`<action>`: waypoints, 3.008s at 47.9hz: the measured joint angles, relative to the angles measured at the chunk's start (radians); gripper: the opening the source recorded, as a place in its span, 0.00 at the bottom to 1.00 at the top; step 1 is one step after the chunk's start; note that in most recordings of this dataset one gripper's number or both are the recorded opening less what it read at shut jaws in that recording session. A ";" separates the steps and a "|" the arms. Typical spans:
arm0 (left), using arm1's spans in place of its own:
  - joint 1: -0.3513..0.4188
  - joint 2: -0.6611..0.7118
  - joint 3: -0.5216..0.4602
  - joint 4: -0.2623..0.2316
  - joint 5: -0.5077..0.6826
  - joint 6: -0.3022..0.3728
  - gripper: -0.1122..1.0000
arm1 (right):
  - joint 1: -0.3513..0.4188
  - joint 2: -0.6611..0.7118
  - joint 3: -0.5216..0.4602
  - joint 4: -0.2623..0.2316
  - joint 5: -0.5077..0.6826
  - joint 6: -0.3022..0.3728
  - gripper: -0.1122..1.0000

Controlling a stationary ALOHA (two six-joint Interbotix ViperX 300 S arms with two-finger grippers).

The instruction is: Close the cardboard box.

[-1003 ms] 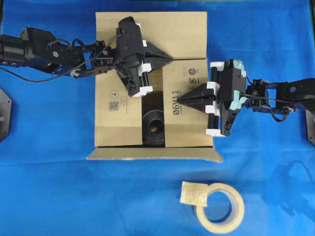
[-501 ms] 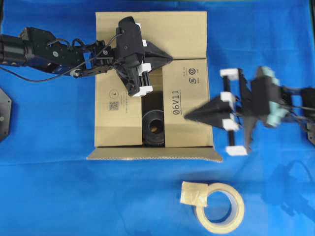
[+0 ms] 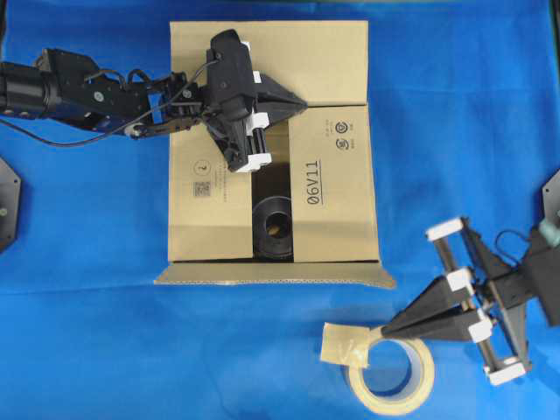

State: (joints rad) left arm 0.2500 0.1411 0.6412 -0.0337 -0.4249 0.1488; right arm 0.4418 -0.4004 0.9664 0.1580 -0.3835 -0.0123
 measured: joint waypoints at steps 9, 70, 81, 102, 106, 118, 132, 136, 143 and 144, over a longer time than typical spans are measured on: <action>0.000 0.000 0.000 0.000 0.002 0.000 0.10 | 0.005 0.071 0.012 0.000 -0.008 0.000 0.10; 0.000 0.002 0.000 -0.002 0.002 -0.008 0.10 | -0.374 0.153 0.064 0.074 0.072 0.014 0.10; 0.000 -0.011 0.000 -0.002 0.012 -0.015 0.10 | -0.374 0.153 0.061 0.075 0.072 0.014 0.10; 0.011 -0.229 -0.066 -0.002 0.232 0.038 0.10 | -0.374 0.153 0.060 0.077 0.072 0.014 0.10; 0.032 -0.259 -0.092 -0.002 0.276 0.072 0.10 | -0.374 0.153 0.060 0.077 0.072 0.012 0.10; 0.193 -0.264 -0.193 0.000 0.459 0.072 0.10 | -0.374 0.153 0.060 0.077 0.067 0.008 0.10; 0.304 -0.167 -0.302 -0.002 0.742 0.075 0.10 | -0.376 0.155 0.060 0.077 0.060 0.003 0.10; 0.299 -0.150 -0.314 -0.002 0.792 0.081 0.10 | -0.376 0.155 0.060 0.077 0.060 0.002 0.10; 0.298 -0.144 -0.319 -0.002 0.838 0.075 0.10 | -0.377 0.155 0.060 0.077 0.060 0.000 0.10; 0.296 -0.144 -0.319 -0.002 0.841 0.074 0.10 | -0.377 0.155 0.060 0.077 0.060 0.000 0.10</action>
State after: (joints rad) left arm 0.5461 -0.0031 0.3221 -0.0353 0.4157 0.2224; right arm 0.0644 -0.2454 1.0262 0.2347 -0.3237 -0.0123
